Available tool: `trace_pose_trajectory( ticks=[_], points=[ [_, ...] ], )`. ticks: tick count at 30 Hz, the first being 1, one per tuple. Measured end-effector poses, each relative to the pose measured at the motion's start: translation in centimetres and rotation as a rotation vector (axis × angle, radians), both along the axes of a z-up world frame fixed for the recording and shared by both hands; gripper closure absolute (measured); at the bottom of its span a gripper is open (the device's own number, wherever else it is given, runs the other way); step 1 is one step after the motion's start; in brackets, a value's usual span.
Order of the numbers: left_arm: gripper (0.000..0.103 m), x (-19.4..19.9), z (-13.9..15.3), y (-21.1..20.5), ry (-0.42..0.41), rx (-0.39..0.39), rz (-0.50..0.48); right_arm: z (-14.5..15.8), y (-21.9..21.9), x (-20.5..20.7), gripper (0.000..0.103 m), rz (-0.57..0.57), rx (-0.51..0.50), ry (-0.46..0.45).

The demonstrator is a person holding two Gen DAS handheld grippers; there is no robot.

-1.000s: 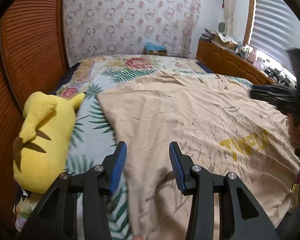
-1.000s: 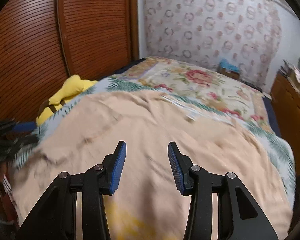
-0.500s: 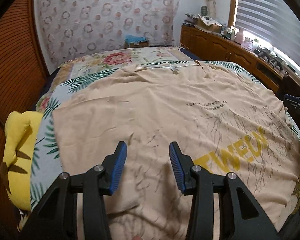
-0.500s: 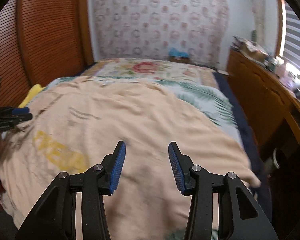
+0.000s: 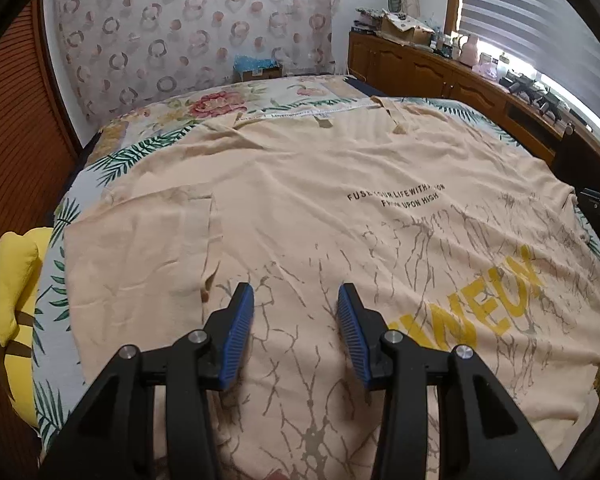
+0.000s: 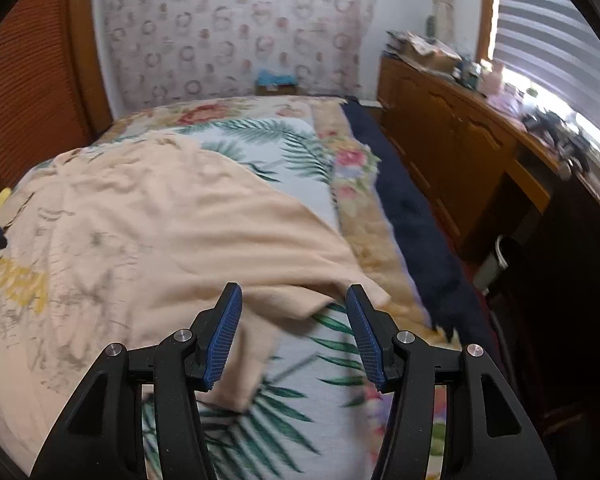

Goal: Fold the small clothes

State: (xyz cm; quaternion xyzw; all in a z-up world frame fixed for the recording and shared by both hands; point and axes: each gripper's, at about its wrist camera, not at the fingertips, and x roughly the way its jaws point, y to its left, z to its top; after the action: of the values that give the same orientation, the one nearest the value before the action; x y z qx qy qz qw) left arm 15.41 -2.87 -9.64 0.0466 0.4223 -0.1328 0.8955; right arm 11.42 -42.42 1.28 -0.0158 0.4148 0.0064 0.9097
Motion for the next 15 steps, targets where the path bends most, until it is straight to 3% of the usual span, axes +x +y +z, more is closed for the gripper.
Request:
trace_pose_trajectory(
  ticks=[6,15],
  points=[
    [0.060,0.0,-0.3,-0.4,0.000,-0.002,-0.005,-0.9,-1.1,0.1,0.048,-0.001,0.044,0.031],
    [0.057,0.2,-0.3,-0.4,-0.002,-0.004,-0.013,-1.9,0.1,0.7,0.052,0.042,0.028,0.060]
  ],
)
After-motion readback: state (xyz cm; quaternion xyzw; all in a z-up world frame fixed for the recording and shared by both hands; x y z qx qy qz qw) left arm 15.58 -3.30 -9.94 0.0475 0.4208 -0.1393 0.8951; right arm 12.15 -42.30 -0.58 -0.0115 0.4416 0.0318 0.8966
